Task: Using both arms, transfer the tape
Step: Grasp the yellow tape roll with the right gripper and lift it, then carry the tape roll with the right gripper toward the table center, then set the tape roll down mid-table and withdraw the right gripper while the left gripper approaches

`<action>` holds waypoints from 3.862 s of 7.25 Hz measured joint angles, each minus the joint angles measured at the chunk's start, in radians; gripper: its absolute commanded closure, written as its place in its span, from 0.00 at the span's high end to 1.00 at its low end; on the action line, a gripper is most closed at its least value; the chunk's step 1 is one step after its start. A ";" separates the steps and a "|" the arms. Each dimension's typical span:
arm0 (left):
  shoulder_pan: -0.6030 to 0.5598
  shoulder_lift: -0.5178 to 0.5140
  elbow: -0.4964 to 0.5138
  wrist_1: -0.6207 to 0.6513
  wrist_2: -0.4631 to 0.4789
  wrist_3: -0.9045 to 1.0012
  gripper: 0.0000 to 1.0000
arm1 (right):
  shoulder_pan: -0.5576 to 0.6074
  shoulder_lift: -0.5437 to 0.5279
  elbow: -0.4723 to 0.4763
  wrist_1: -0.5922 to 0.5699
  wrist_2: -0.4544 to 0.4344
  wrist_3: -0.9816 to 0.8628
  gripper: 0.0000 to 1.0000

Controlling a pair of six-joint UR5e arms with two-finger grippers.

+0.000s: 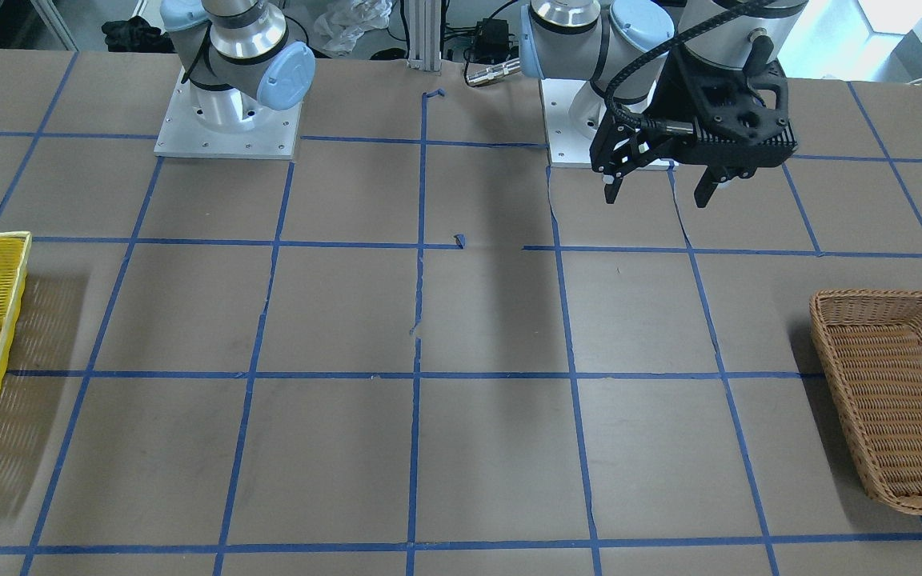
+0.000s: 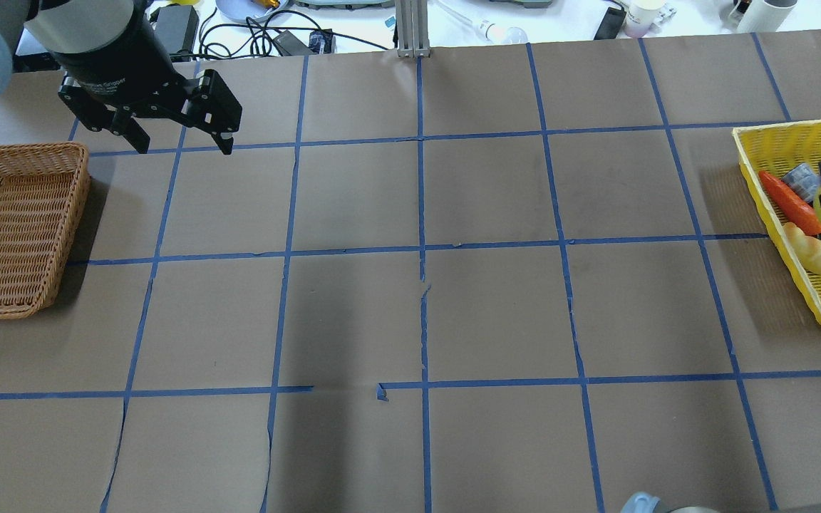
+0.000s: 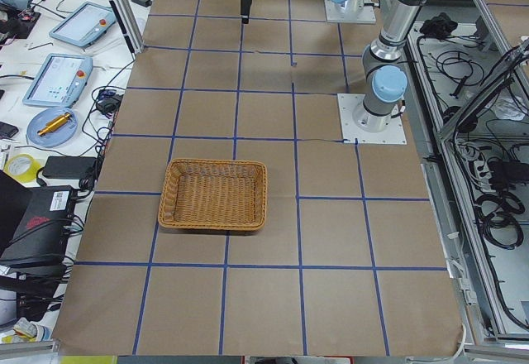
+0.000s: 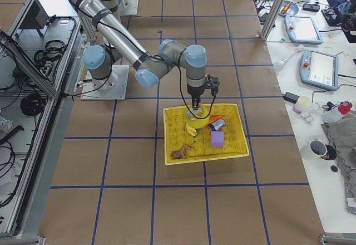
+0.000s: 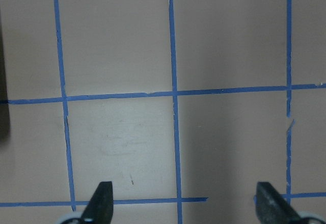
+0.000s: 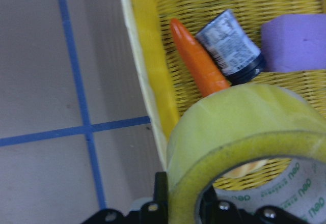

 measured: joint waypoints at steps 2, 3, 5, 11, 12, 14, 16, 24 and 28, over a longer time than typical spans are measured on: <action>0.003 0.000 0.000 0.000 0.000 0.000 1.00 | 0.266 0.000 -0.008 0.046 -0.003 0.363 0.00; 0.004 0.001 0.001 0.000 0.000 0.000 1.00 | 0.408 0.018 -0.021 0.057 0.004 0.578 0.00; 0.005 0.001 0.001 0.000 -0.001 0.000 1.00 | 0.636 0.129 -0.136 0.076 0.081 0.980 0.00; 0.008 0.001 0.001 0.000 -0.002 0.000 1.00 | 0.815 0.396 -0.332 0.070 0.408 1.457 0.00; 0.009 0.000 0.001 0.000 -0.002 0.000 1.00 | 0.815 0.410 -0.328 0.070 0.418 1.459 0.02; 0.010 -0.001 0.001 0.000 -0.001 0.000 1.00 | 0.816 0.427 -0.323 0.068 0.421 1.459 0.85; 0.009 -0.001 0.001 0.000 -0.001 0.000 1.00 | 0.816 0.423 -0.299 0.063 0.416 1.461 0.87; -0.027 -0.068 0.022 0.069 -0.042 -0.025 1.00 | 0.548 0.009 -0.265 0.376 0.122 0.690 1.00; -0.153 -0.285 -0.069 0.367 -0.154 -0.165 1.00 | 0.504 -0.114 -0.274 0.536 0.052 0.473 1.00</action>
